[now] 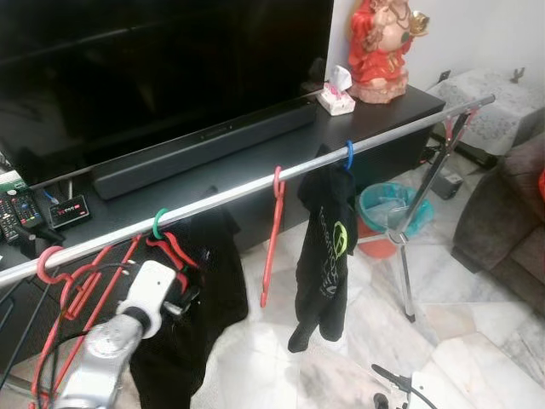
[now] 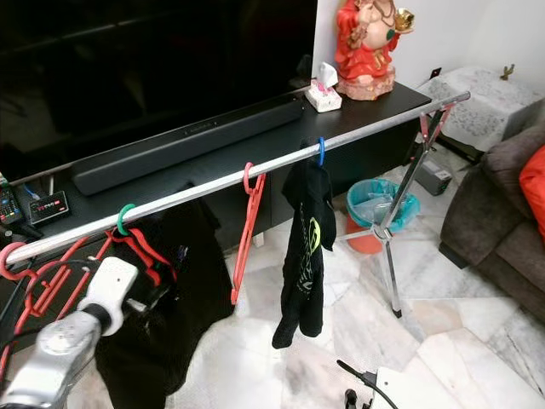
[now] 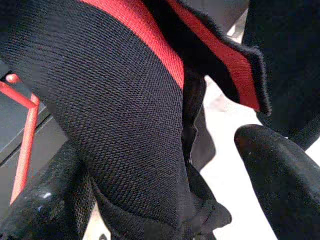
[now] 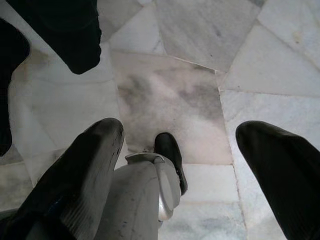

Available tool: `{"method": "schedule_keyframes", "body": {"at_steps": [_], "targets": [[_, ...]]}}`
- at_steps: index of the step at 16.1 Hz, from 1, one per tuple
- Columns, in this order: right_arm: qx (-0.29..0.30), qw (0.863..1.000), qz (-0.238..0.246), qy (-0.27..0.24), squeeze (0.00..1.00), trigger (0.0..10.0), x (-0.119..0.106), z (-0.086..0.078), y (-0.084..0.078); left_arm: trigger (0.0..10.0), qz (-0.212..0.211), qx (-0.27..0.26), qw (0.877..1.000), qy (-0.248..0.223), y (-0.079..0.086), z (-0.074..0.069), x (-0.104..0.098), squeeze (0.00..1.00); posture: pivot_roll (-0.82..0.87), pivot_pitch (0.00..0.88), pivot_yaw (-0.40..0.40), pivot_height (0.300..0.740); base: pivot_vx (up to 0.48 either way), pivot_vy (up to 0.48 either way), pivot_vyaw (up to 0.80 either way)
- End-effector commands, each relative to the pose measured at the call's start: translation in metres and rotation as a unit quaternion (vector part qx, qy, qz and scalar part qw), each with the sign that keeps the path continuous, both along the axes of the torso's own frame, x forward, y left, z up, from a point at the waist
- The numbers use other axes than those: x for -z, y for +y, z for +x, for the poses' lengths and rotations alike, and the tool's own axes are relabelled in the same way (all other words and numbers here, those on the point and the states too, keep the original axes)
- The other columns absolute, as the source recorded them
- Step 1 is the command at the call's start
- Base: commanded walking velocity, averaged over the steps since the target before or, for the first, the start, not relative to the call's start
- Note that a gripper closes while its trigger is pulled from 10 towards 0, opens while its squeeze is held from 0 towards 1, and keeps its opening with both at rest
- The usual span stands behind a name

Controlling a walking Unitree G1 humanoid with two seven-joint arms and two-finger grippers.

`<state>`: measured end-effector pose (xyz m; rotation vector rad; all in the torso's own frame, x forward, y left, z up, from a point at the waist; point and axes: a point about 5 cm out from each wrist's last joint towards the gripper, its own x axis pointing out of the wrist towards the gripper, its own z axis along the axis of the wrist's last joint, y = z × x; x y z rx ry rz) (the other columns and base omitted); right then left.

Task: Hang hanger

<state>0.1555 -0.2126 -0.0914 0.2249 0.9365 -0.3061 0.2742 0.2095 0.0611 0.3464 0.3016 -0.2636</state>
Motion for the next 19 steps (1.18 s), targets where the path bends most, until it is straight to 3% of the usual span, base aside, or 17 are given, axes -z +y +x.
{"method": "schedule_keyframes", "body": {"at_steps": [1, 2, 3, 19], "targets": [[0.005, 1.000, 0.004, 0.004, 0.00, 10.0, 0.0014, -0.0024, 0.0017, 10.0, 0.011, -0.004, 1.000, 0.004, -0.0020, 0.0017, 0.0041, 0.00, -0.16, 0.051, 0.052, 0.740, 0.000, 0.000, 0.00], [0.006, 1.000, 0.005, 0.004, 0.00, 10.0, 0.0014, -0.0023, 0.0019, 1.8, 0.006, -0.007, 1.000, -0.002, -0.0053, 0.0047, 0.0035, 0.00, -0.16, 0.050, 0.052, 0.740, 0.000, 0.000, 0.00], [0.006, 1.000, 0.005, 0.004, 0.00, 10.0, 0.0014, -0.0023, 0.0021, 0.0, 0.001, -0.010, 1.000, -0.005, -0.0057, 0.0057, 0.0031, 0.00, -0.16, 0.052, 0.053, 0.740, 0.000, 0.000, 0.00], [0.003, 1.000, 0.005, 0.005, 0.00, 10.0, 0.0015, -0.0024, 0.0025, 0.0, -0.025, -0.004, 0.999, -0.024, -0.0111, 0.0007, 0.0039, 0.00, -0.16, 0.031, 0.056, 0.740, 0.000, 0.000, 0.00]]}}
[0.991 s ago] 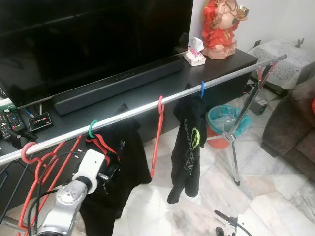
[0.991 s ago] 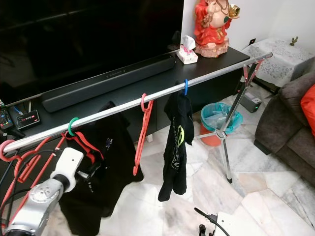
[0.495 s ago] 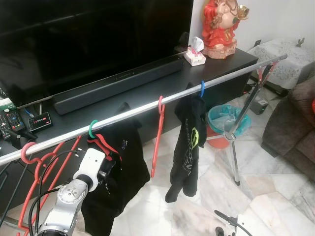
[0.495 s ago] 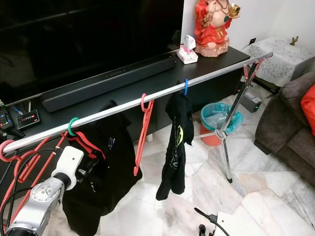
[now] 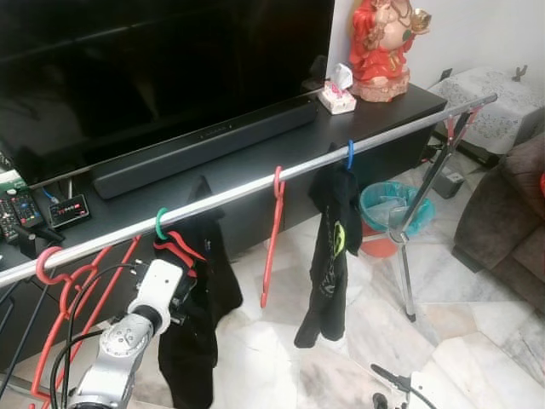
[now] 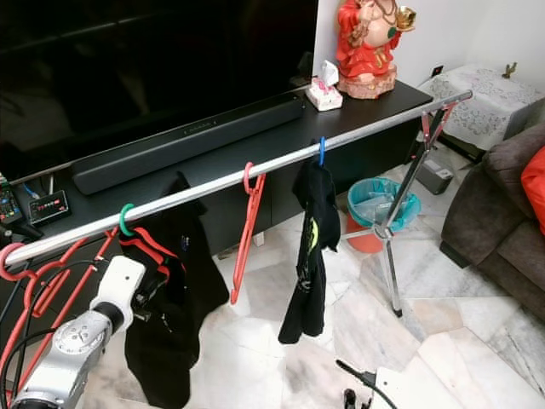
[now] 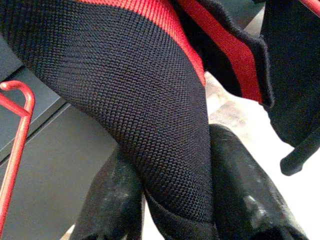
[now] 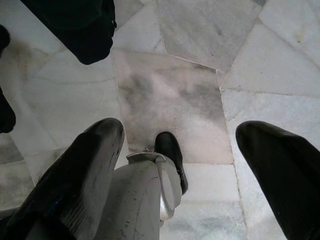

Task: Hang hanger

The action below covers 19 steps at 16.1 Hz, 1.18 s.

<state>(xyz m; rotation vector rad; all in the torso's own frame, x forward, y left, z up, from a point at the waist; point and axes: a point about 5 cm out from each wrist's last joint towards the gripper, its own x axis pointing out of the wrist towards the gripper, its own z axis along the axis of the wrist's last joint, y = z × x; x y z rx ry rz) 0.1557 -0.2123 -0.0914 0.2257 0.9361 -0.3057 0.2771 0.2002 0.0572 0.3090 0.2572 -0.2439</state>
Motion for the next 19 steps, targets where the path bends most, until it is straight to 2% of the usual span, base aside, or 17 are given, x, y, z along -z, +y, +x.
{"method": "schedule_keyframes", "body": {"at_steps": [1, 8, 11, 13, 16, 18, 19], "targets": [[0.003, 1.000, 0.005, 0.005, 0.00, 10.0, 0.002, -0.003, 0.002, 0.0, -0.006, 0.006, 1.000, -0.003, -0.003, -0.003, 0.001, 0.00, -0.16, 0.028, 0.059, 0.740, 0.000, 0.000, 0.00], [0.003, 1.000, 0.005, 0.006, 0.00, 10.0, 0.002, -0.003, 0.002, 0.0, -0.027, -0.003, 0.999, -0.031, -0.012, -0.008, -0.004, 0.00, -0.17, 0.025, 0.061, 0.740, 0.000, 0.000, 0.00], [0.004, 1.000, 0.004, 0.006, 0.00, 10.0, 0.002, -0.003, 0.002, 0.0, -0.055, -0.018, 0.996, -0.071, -0.011, -0.007, -0.017, 0.00, -0.17, 0.021, 0.064, 0.740, 0.000, 0.000, 0.00], [0.004, 1.000, 0.005, 0.004, 0.00, 10.0, 0.002, -0.003, 0.003, 0.0, -0.083, -0.022, 0.989, -0.120, -0.012, -0.005, -0.034, 0.00, -0.17, 0.020, 0.063, 0.740, 0.000, 0.000, 0.00], [0.004, 1.000, 0.005, 0.004, 0.00, 10.0, 0.002, -0.004, 0.003, 0.0, -0.097, -0.018, 0.985, -0.140, -0.015, -0.008, -0.040, 0.00, -0.17, 0.012, 0.071, 0.740, 0.000, 0.000, 0.00], [0.005, 1.000, 0.006, 0.004, 0.00, 10.0, 0.002, -0.004, 0.004, 0.0, -0.092, -0.005, 0.986, -0.136, -0.018, -0.012, -0.039, 0.00, -0.18, 0.012, 0.074, 0.740, 0.000, 0.000, 0.00], [0.005, 1.000, 0.006, 0.006, 0.00, 10.0, 0.003, -0.005, 0.004, 6.8, -0.069, 0.031, 0.992, -0.102, -0.019, -0.023, -0.028, 0.00, -0.17, 0.004, 0.078, 0.740, 0.000, 0.000, 0.00]]}}
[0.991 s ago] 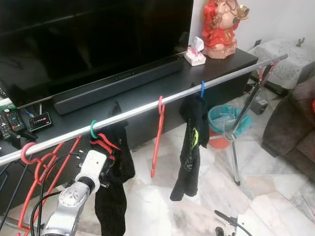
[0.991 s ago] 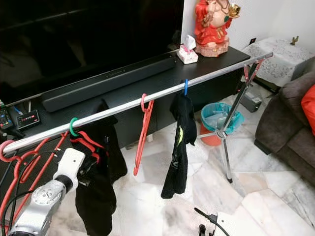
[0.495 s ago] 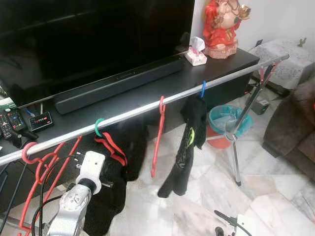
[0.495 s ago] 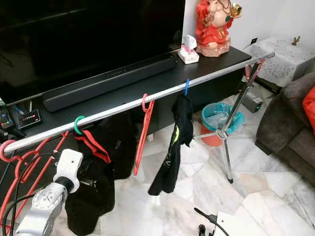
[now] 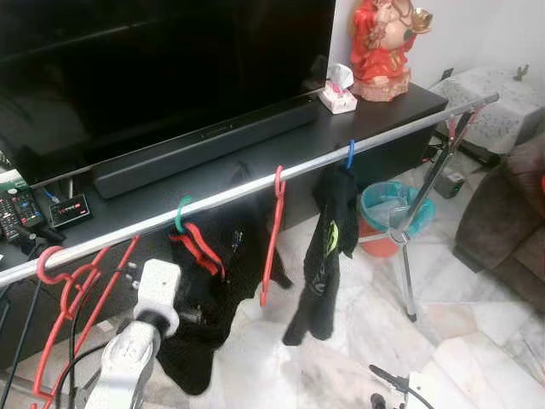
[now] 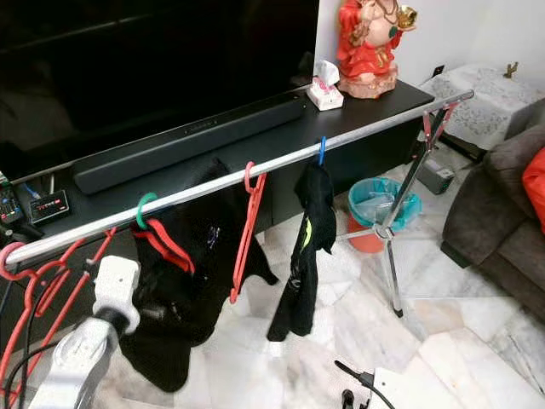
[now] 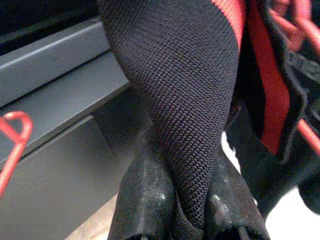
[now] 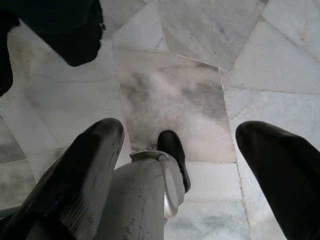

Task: Hang hanger

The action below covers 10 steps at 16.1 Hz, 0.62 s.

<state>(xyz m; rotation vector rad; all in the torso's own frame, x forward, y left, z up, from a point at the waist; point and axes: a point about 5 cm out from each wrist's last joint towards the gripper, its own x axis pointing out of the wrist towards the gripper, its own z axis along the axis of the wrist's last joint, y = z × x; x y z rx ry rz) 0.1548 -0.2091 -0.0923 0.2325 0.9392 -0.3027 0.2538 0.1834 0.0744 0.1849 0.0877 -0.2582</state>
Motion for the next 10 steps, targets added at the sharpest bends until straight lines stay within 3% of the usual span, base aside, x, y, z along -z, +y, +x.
{"method": "schedule_keyframes", "body": {"at_steps": [1, 5, 7, 10], "targets": [[0.005, 1.000, 0.002, 0.005, 0.00, 10.0, 0.002, -0.004, 0.001, 9.6, 0.023, 0.038, 0.999, 0.003, 0.002, -0.010, 0.002, 0.00, -0.17, 0.004, 0.078, 0.740, 0.000, 0.000, 0.00], [0.002, 1.000, 0.002, 0.006, 0.00, 10.0, 0.002, -0.005, 0.001, 10.0, 0.057, 0.014, 0.997, 0.056, 0.033, -0.039, 0.030, 0.00, -0.16, 0.010, 0.079, 0.740, 0.000, 0.000, 0.00], [0.002, 1.000, 0.002, 0.004, 0.00, 10.0, 0.001, -0.003, 0.000, 10.0, 0.065, 0.004, 0.994, 0.088, 0.038, -0.047, 0.044, 0.00, -0.16, 0.021, 0.075, 0.740, 0.000, 0.000, 0.00], [0.002, 1.000, 0.002, 0.003, 0.00, 10.0, 0.001, -0.002, 0.000, 10.0, 0.110, 0.014, 0.976, 0.188, 0.032, -0.055, 0.084, 0.00, -0.16, 0.028, 0.074, 0.740, 0.000, 0.000, 0.00]]}}
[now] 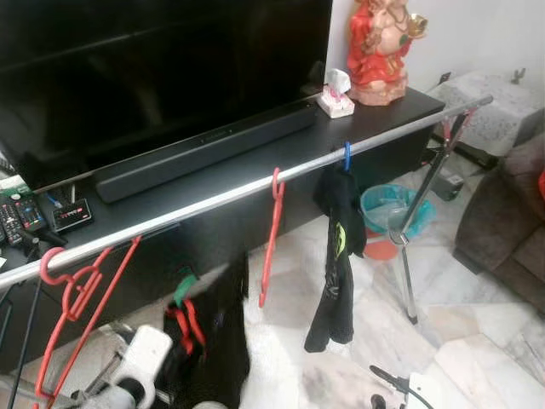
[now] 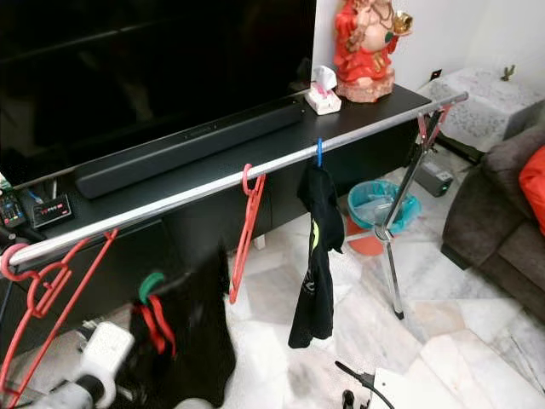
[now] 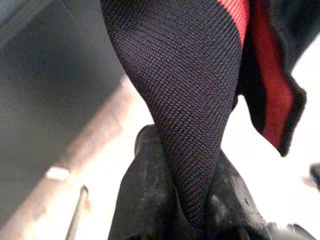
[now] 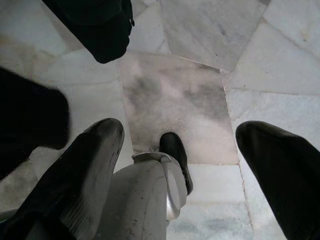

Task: Hang hanger

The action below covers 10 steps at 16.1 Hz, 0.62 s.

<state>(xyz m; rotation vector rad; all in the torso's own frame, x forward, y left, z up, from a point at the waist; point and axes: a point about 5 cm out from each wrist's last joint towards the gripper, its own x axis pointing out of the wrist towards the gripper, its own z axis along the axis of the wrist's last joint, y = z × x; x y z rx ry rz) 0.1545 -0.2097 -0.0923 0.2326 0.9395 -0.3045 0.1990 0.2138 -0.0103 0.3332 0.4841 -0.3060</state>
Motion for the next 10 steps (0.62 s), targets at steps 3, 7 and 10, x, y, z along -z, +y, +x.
{"method": "schedule_keyframes", "body": {"at_steps": [3, 7, 10], "targets": [[0.003, 1.000, 0.001, 0.002, 0.00, 10.0, 0.001, -0.001, 0.001, 10.0, 0.012, -0.055, 0.997, 0.048, 0.000, 0.005, 0.024, 0.00, -0.17, 0.031, 0.075, 0.740, 0.000, 0.000, 0.00], [0.008, 1.000, 0.002, 0.001, 0.00, 10.0, 0.001, -0.001, 0.001, 10.0, 0.011, -0.104, 0.993, 0.062, 0.000, 0.015, 0.034, 0.00, -0.18, 0.038, 0.079, 0.740, 0.000, 0.000, 0.00], [0.008, 1.000, 0.002, 0.002, 0.00, 10.0, 0.001, -0.001, 0.002, 10.0, 0.008, -0.113, 0.992, 0.058, 0.001, 0.018, 0.036, 0.00, -0.17, 0.033, 0.078, 0.740, 0.000, 0.000, 0.00]]}}
